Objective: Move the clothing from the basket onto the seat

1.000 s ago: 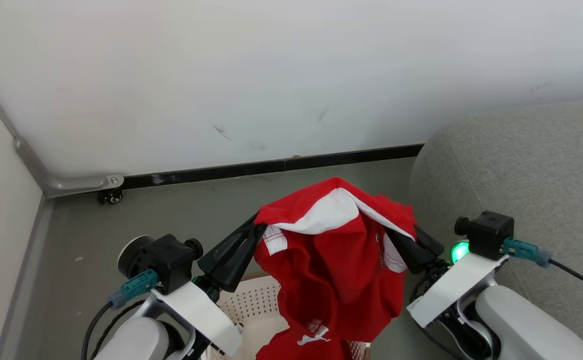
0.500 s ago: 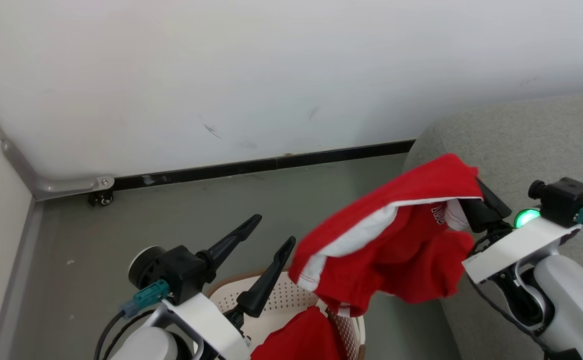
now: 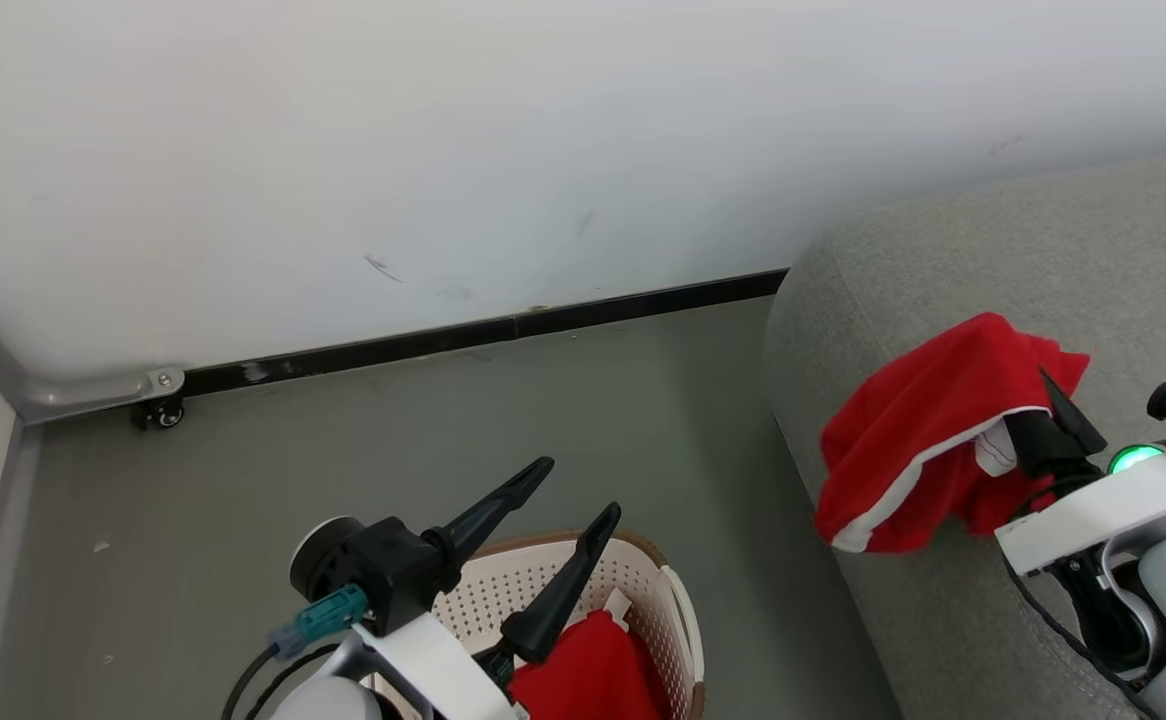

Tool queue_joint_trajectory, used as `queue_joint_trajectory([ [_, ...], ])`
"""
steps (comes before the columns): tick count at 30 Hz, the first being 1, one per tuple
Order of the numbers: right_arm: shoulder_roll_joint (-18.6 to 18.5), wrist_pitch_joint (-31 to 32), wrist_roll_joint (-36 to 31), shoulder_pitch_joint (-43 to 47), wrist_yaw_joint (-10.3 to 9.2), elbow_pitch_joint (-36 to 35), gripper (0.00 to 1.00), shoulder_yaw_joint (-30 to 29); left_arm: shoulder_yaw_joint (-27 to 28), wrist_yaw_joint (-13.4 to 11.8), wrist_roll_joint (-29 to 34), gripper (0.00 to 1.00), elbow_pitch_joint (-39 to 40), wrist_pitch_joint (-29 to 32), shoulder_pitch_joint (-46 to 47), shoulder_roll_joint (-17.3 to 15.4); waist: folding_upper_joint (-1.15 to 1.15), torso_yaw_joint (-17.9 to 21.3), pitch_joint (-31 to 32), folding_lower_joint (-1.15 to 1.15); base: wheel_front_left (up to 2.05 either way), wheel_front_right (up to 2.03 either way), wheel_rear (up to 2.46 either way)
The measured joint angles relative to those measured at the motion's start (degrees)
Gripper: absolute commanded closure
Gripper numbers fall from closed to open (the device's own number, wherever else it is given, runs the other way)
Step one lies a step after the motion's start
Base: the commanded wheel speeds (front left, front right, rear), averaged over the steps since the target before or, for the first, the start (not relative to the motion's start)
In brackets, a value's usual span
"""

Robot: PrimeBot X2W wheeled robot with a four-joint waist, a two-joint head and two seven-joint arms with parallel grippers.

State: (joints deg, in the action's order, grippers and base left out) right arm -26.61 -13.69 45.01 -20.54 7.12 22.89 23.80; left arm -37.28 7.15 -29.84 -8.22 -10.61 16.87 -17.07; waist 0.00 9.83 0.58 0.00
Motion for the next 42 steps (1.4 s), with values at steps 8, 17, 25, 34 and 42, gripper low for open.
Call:
queue_joint_trajectory([
  [8,0.0,0.0,-0.1,3.1,0.0,-0.7,1.0,-3.3,-1.3,0.0,0.1,0.0,-0.8,-0.5,-0.1,0.0,0.0,2.3,-0.2,0.0,0.0,0.0,0.0],
  [17,0.3,-0.1,-0.8,5.7,0.0,-2.5,1.0,-5.8,-2.1,0.0,0.2,0.0,-1.6,-0.7,-0.1,0.2,0.0,5.4,-0.5,0.0,0.0,0.0,0.0],
  [25,0.5,-0.1,-2.3,6.5,0.0,-4.8,1.0,-6.9,-2.1,0.0,0.2,0.0,-2.0,-1.6,0.0,0.3,0.0,8.1,-0.8,0.0,0.0,0.0,0.0],
  [34,0.5,2.0,-2.4,5.6,0.0,-6.4,1.0,-7.3,-1.4,0.0,1.1,0.0,-1.9,-2.1,0.0,-0.3,0.0,10.3,-1.6,0.0,0.0,0.0,0.0],
  [42,-0.2,5.5,-2.1,-4.7,0.0,-5.5,1.0,-9.5,-0.1,-0.7,1.9,0.0,-0.7,-2.4,0.1,-1.3,0.0,11.1,-3.3,0.0,0.0,0.0,0.0],
])
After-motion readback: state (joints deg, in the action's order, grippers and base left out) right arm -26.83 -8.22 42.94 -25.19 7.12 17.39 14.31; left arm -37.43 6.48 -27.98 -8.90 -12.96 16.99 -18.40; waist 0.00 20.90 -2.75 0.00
